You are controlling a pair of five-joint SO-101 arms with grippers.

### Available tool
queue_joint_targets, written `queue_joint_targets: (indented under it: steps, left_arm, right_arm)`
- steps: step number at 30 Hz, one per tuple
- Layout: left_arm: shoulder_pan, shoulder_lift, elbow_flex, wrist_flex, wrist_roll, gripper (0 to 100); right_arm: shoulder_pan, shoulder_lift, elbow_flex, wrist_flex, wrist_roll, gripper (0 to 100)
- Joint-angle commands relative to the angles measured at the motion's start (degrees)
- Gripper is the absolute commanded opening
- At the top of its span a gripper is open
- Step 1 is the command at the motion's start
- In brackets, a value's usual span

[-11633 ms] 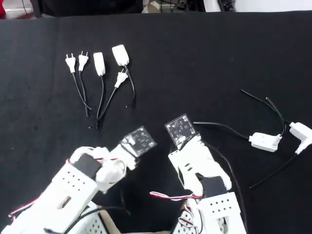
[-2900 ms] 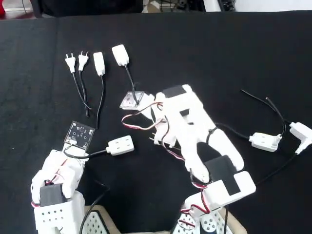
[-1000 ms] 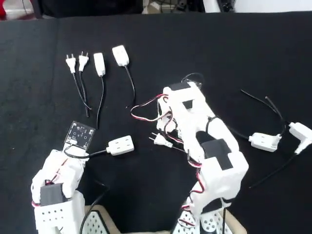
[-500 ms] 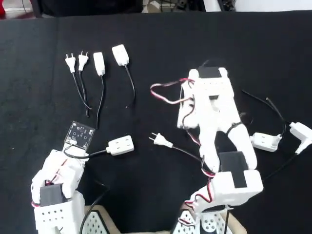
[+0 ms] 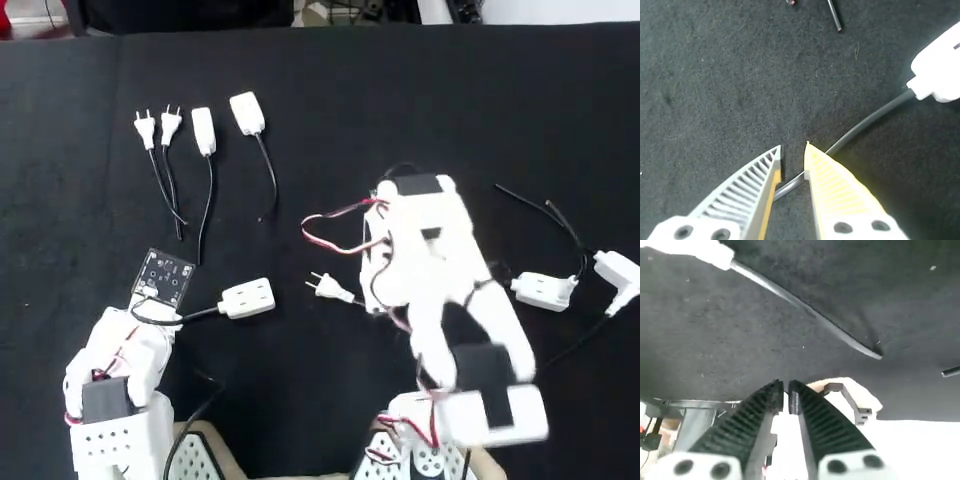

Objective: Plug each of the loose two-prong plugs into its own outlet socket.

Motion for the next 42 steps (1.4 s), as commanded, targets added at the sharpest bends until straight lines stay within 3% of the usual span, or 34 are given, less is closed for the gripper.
queue_joint_targets:
  steps: [1,10,14,21,30,35,42]
  left_arm:
    - [0.13,-0.09,-0.4,0.18,-0.26,9]
    - [0.31,-0.09,-0.4,0.18,-0.26,9]
    - [0.4,-0.09,-0.31,0.18,-0.26,9]
    - [0.48,-0.09,0.04,0.18,-0.26,9]
    - [0.48,-0.09,0.04,0.09,-0.26,9]
    - [0.48,-0.09,0.04,0.09,-0.26,9]
    - [0.48,-0.09,0.04,0.09,-0.26,9]
  right_arm:
    - [-0.88,-9.89,1.89,0.26,0.35,3.7]
    - [-5.71,-19.3,9.63,-5.54,0.18,1.2]
    - [-11.6,-14.99,10.51,-5.89,-3.78,1.2]
    - [-19.08,-0.92,10.42,-12.31,-4.13,1.2]
    - [-7.12,8.48,7.08,-22.95,-3.08,1.2]
    - [-4.92,8.48,3.65,-22.95,6.42,1.2]
    - [-2.11,8.92,-4.35,-23.47,10.81,1.2]
